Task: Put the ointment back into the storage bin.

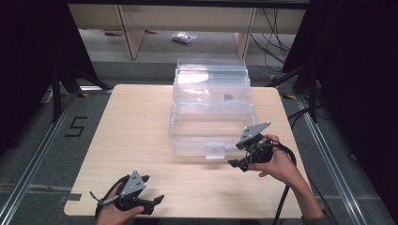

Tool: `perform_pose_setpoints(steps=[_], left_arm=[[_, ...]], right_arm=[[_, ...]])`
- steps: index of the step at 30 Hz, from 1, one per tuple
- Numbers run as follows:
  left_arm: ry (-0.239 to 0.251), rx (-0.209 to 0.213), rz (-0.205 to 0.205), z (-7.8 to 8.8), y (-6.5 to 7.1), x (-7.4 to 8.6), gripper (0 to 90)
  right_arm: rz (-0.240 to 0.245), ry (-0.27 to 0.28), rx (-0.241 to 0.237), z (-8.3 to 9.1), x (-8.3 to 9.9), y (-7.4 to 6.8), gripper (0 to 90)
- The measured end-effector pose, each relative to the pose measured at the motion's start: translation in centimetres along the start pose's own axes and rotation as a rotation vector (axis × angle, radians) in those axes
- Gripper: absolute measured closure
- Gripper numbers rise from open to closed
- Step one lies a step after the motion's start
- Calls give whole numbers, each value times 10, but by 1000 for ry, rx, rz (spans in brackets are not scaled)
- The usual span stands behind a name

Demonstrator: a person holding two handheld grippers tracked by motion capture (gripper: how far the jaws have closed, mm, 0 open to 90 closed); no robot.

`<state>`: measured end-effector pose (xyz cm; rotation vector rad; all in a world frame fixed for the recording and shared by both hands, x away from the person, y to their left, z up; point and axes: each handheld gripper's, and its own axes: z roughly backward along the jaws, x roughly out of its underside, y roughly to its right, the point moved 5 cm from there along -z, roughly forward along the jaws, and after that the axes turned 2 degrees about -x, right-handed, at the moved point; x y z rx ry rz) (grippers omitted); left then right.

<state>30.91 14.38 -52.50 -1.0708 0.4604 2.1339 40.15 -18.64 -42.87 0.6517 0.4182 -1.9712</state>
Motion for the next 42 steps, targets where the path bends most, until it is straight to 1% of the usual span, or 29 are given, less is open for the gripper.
perform_pose_setpoints(steps=[1, 2, 4, 6, 7, 8, 9, 10, 13, 14, 17, 19, 20, 22, 23, 24, 25, 26, 27, 28, 30, 31, 33, 34, 37, 38, 39, 40, 42], left_arm=[[3, 2, 1, 0, 0, 0, 149], [3, 2, 0, 0, 0, 0, 149], [4, -1, -5, -1, -1, 0, 149], [9, 0, 2, 0, 0, 0, 149], [1, 1, 0, 0, 0, 0, 150], [4, 1, 1, 0, 0, 0, 150], [11, 2, 2, -1, 0, 0, 149], [12, 4, 3, -1, 0, 0, 150], [8, 1, -2, -1, 0, 0, 149], [7, 3, -4, -1, 0, 0, 149], [-5, 2, -4, 1, 0, 0, 149], [0, 1, 2, 0, 0, 0, 149], [0, 1, 1, 0, 0, 0, 150], [-1, 1, 0, 0, 0, 0, 149], [-3, -1, -5, 0, 0, 0, 149], [2, 0, -5, 0, 0, 0, 150], [7, 4, 0, 0, 1, 0, 150], [6, 4, 1, 0, 1, 0, 149], [7, 4, 0, 0, 0, 0, 150], [3, 2, -5, 0, 0, 0, 149], [10, 2, 1, -1, 1, 0, 149], [9, 2, 1, -1, 1, 0, 149], [0, 3, -1, 0, 1, 0, 149], [0, 3, -1, 0, 1, 0, 150], [0, 3, -1, 0, 1, 0, 149], [2, 3, -7, 0, 0, 0, 149], [-6, 2, -9, 0, 0, 0, 149], [-7, 2, -9, 0, 0, 0, 149], [-7, 3, -10, 1, 0, 0, 149]], right_arm=[[-4, -1, -4, 0, 1, -1, 311], [-14, 2, 16, -1, 1, -2, 310], [-2, 6, -1, -2, 2, -4, 304], [-24, -2, 7, -2, 4, -4, 297], [-7, 19, -7, -4, 4, -5, 298], [-7, 11, -11, -2, 4, -5, 298], [-40, 12, 1, -2, 6, -7, 297], [-23, 11, 6, -2, 6, -6, 297], [-41, 14, -7, -4, 9, -8, 298], [-33, 19, -14, -5, 10, -8, 297], [-55, 27, -3, -7, 13, -11, 297], [-44, 21, 0, -7, 14, -11, 298], [-58, 19, -1, -6, 14, -12, 297], [-50, 26, 0, -7, 15, -13, 297], [-67, 32, -5, -8, 16, -15, 297], [-53, 31, -8, -9, 16, -15, 294], [-61, 21, -7, -9, 17, -16, 293], [-59, 40, -10, -12, 17, -16, 293], [-73, 20, 0, -10, 19, -16, 293], [-61, 24, -8, -10, 19, -17, 293], [-86, 27, 5, -12, 20, -19, 292], [-55, 38, -19, -11, 20, -18, 292], [-52, 45, -15, -12, 20, -19, 291], [-82, 40, -6, -12, 21, -22, 292], [-79, 38, -10, -14, 24, -24, 291], [-62, 39, -10, -15, 24, -22, 291], [-96, 24, -4, -15, 26, -25, 290], [-67, 46, -21, -17, 25, -25, 291], [-78, 44, -4, -17, 27, -25, 291]])
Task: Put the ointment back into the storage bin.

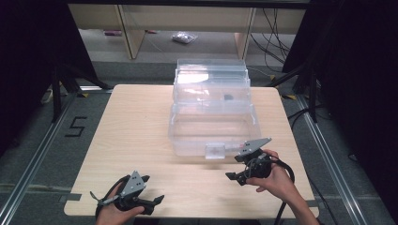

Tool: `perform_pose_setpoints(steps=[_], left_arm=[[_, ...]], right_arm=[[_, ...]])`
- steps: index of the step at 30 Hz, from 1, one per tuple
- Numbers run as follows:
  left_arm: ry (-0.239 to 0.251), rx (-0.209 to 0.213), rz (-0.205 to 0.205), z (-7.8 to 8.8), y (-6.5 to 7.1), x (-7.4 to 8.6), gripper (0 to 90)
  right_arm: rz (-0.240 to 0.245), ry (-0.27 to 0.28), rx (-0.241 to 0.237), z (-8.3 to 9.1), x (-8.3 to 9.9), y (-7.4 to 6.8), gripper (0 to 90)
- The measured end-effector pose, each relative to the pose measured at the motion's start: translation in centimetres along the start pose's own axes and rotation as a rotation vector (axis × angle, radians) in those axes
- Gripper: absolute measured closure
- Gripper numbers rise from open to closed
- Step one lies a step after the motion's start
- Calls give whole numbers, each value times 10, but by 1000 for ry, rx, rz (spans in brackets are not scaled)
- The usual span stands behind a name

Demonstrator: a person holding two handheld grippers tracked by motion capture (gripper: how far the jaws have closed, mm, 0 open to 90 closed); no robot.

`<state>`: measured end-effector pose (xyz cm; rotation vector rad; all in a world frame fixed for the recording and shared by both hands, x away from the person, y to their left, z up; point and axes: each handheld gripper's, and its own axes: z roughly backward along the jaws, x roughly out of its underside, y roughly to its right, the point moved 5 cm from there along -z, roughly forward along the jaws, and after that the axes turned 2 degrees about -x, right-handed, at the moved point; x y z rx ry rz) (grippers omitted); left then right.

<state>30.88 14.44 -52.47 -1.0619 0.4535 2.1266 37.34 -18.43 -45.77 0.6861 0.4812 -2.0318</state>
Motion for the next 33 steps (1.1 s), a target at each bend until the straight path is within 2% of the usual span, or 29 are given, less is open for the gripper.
perform_pose_setpoints(steps=[3, 4, 5, 7, 8, 9, 11, 12, 16, 18, 19, 20, 21, 24, 25, 27, 30, 32, 33], left_arm=[[11, -1, 4, -1, 0, 0, 150], [0, -2, -1, 0, 0, 0, 149], [2, -2, -1, 0, 0, 0, 150], [1, -2, 0, 0, 0, 0, 149], [0, -2, 0, 0, 0, 0, 150], [11, -2, 3, -1, 0, 0, 150], [2, -2, 2, 0, 0, 0, 149], [3, 0, 1, -1, 0, 0, 149], [0, 1, -5, 0, 0, 0, 150], [-1, -1, -2, 0, 0, 0, 149], [0, -2, -2, 0, 0, 0, 149], [-9, -1, -12, 0, 0, 0, 149], [-12, -1, -17, 1, -1, 1, 150], [-15, -6, -22, 1, -1, 1, 150], [-11, 0, -15, 1, 0, 0, 149], [-9, 2, -17, 1, 0, 0, 149], [-16, -6, -29, 1, -2, 0, 150], [-9, -9, -29, 0, -2, 0, 149], [-14, -12, -30, 0, -3, 0, 150]], right_arm=[[-17, 14, -8, 0, 3, -2, 290], [3, 15, -13, 0, 4, 0, 290], [-26, 28, -9, -1, 5, -2, 288], [-20, 29, -4, -1, 8, -1, 277], [-36, 30, -7, -1, 10, -1, 271], [-41, 39, -6, -1, 12, -1, 270], [-44, 69, -1, -3, 13, -1, 267], [-42, 61, -19, -2, 14, -1, 265], [-66, 64, -9, -2, 19, -3, 256], [-66, 91, -11, -5, 20, -4, 250], [-55, 88, -1, -5, 20, -4, 246], [-73, 94, -6, -6, 21, -6, 243], [-66, 76, -18, -5, 23, -6, 240], [-78, 80, -12, -5, 25, -7, 236], [-57, 89, -11, -6, 26, -7, 236], [-84, 88, -6, -5, 30, -9, 235], [-71, 97, -15, -7, 34, -9, 231], [-97, 93, -15, -7, 38, -12, 220], [-89, 98, -8, -8, 40, -12, 218]])
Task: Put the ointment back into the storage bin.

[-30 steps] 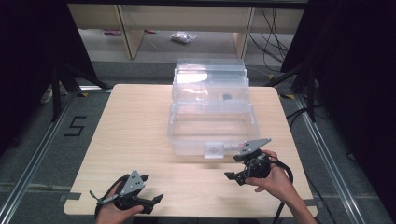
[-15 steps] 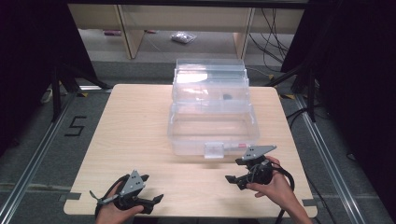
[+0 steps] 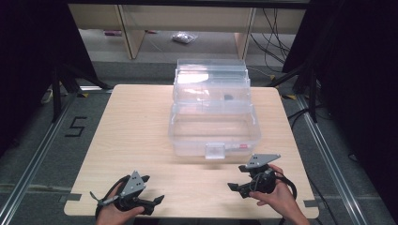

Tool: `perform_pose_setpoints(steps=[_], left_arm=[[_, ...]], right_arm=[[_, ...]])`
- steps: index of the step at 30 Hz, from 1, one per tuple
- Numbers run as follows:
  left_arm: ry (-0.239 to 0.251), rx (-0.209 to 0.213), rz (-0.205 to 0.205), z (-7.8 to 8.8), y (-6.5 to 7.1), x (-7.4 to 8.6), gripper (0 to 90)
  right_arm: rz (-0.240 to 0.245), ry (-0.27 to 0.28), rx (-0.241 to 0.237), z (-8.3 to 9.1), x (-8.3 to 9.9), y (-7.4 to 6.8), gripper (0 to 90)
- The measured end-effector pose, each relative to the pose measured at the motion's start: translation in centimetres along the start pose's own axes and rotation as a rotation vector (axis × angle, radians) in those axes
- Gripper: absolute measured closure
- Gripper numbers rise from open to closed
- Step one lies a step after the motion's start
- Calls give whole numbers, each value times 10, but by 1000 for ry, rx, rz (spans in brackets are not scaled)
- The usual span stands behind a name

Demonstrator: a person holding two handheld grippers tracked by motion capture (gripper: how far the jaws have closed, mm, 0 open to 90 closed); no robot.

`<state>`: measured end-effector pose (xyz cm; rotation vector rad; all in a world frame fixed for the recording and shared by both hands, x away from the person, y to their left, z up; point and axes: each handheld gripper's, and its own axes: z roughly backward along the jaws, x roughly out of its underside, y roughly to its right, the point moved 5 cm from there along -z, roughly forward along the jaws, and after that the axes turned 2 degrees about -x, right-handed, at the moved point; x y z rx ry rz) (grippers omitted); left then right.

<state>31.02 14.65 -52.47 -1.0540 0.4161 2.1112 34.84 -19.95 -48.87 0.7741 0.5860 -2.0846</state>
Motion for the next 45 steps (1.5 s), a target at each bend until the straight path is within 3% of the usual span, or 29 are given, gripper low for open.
perform_pose_setpoints(steps=[4, 5, 8, 10, 14, 15, 19, 21, 24, 30, 32, 33, 34, 35, 36, 41, 42, 45], left_arm=[[9, 6, 2, 0, 1, 0, 149], [10, 6, 3, 0, 1, 0, 149], [7, 4, 0, 0, 1, 0, 149], [11, 7, 9, 1, 2, -1, 150], [0, 1, -4, 1, 1, 0, 149], [3, 1, 0, 1, 1, 0, 149], [27, 8, 31, -1, 4, -1, 150], [17, 12, 16, 0, 3, -1, 149], [1, 5, 1, 1, 2, 0, 150], [-2, 3, -4, 1, 2, 0, 150], [10, 8, 13, 0, 3, -1, 149], [-3, 3, -5, 1, 2, 0, 150], [11, 11, 15, 0, 4, -1, 149], [27, 14, 29, -1, 4, -1, 150], [26, 13, 28, -1, 4, -1, 149], [26, 12, 29, -1, 4, -1, 149], [3, 3, -1, 0, 1, 0, 150], [7, 1, 1, 0, 1, 0, 150]], right_arm=[[-14, 6, 3, 0, 7, -2, 201], [-44, -3, -6, 0, 9, -4, 200], [-15, 25, 1, -1, 13, -1, 199], [-39, 26, 14, -1, 18, -2, 195], [-27, 36, 24, -1, 23, 0, 193], [-63, 33, 23, 0, 24, -2, 191], [-57, 38, 20, 1, 28, -2, 189], [-77, 34, 22, 1, 32, -5, 187], [-63, 35, 32, 2, 35, -3, 181], [-111, 34, 41, 5, 43, -4, 177], [-99, 28, 40, 5, 44, -4, 177], [-91, 25, 45, 5, 46, -3, 177], [-93, 26, 44, 5, 46, -4, 177], [-129, 15, 42, 5, 48, -7, 177], [-97, 23, 47, 6, 48, -4, 177], [-112, 26, 54, 7, 51, -5, 177], [-130, 24, 57, 8, 53, -7, 177], [-108, 22, 53, 9, 56, -6, 176]])
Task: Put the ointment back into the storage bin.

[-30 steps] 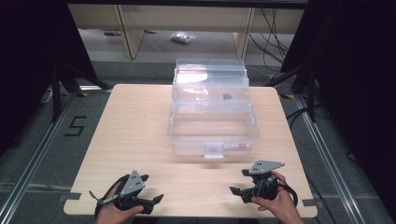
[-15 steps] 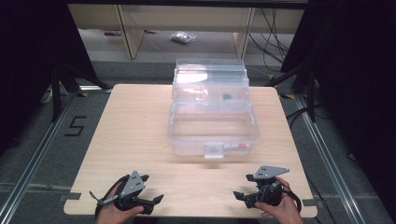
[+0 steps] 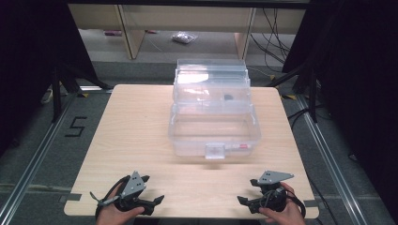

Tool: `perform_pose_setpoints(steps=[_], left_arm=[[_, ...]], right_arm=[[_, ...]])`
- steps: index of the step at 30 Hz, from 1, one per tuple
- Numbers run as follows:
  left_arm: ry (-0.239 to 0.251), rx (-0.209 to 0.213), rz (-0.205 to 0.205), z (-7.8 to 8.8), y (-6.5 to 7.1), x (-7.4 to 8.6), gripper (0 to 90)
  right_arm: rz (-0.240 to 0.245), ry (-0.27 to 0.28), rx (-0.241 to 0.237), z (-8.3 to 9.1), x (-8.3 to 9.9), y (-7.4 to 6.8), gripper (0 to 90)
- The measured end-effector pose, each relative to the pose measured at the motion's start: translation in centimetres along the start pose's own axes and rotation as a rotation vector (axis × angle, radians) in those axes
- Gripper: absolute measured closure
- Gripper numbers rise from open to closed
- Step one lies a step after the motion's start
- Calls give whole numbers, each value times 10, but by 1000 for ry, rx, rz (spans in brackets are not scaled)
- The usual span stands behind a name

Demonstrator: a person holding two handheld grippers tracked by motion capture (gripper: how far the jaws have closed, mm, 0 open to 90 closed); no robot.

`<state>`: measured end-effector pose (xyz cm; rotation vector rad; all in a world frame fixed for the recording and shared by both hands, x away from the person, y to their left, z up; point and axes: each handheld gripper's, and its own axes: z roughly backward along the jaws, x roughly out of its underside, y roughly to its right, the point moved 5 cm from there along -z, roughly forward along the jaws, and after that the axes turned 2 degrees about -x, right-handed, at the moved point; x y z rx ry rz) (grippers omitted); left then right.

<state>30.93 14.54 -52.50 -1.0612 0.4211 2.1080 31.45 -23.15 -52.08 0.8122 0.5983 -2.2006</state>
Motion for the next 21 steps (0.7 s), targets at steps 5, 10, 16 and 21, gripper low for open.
perform_pose_setpoints(steps=[5, 10, 16, 21], left_arm=[[9, 2, 15, -1, 1, 0, 150], [4, -4, 11, 0, 1, 0, 149], [-2, 0, -1, 0, 0, 0, 149], [19, 4, 32, -1, 3, -1, 150]], right_arm=[[-6, -12, -5, 1, 6, -1, 173], [-11, -32, 22, 2, 10, -4, 169], [-3, -22, 28, 3, 10, -4, 167], [-6, -25, 30, 2, 10, -4, 167]])
